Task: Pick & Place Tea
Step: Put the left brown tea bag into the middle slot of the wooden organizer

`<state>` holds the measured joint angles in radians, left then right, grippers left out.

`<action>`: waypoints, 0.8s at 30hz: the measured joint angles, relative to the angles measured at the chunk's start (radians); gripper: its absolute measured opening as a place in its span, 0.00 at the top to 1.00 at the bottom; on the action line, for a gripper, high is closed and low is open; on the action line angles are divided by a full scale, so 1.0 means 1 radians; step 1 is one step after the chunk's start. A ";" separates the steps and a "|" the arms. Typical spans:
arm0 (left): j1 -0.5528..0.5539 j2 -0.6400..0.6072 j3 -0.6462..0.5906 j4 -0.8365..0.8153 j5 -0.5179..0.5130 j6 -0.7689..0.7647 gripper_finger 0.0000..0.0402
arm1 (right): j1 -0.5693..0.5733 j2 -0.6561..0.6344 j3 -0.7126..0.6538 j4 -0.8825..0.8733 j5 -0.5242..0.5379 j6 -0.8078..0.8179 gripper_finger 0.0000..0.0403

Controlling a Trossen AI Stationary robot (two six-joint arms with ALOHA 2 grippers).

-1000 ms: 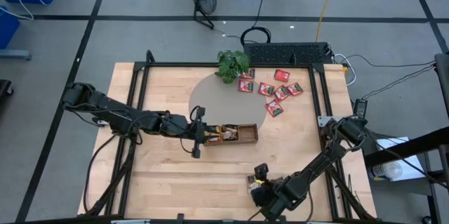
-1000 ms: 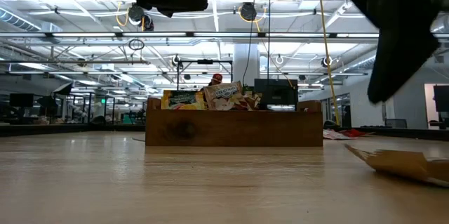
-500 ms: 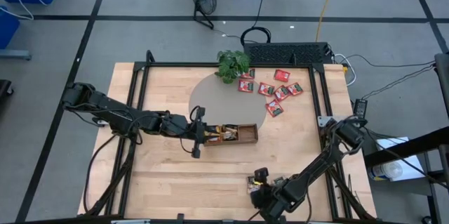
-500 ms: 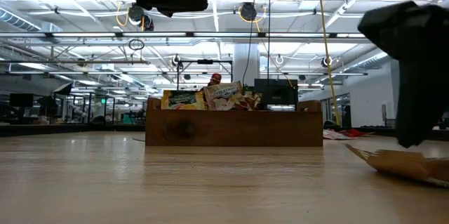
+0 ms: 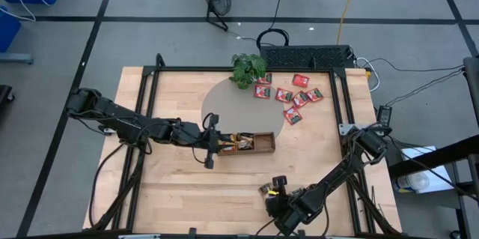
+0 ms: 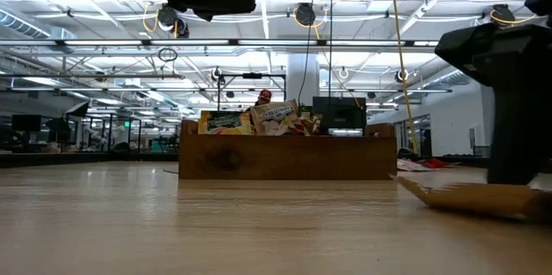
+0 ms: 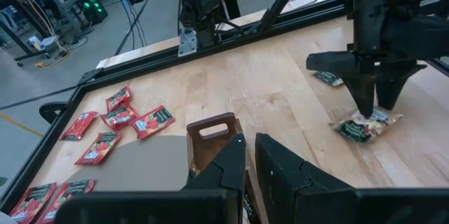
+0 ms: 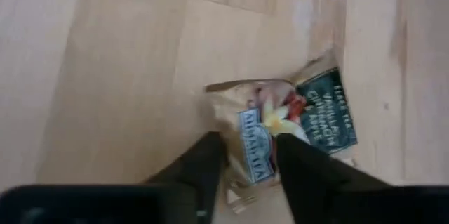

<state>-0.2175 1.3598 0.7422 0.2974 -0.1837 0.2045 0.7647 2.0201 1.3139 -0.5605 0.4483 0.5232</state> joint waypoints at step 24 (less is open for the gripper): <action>0.000 0.000 0.000 0.013 0.000 -0.001 0.90 | 0.017 -0.010 -0.118 0.201 0.670 -0.365 0.99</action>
<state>-0.2175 1.3598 0.7422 0.3103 -0.1837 0.2034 0.7813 2.0102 1.1954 -0.3598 1.1179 0.1584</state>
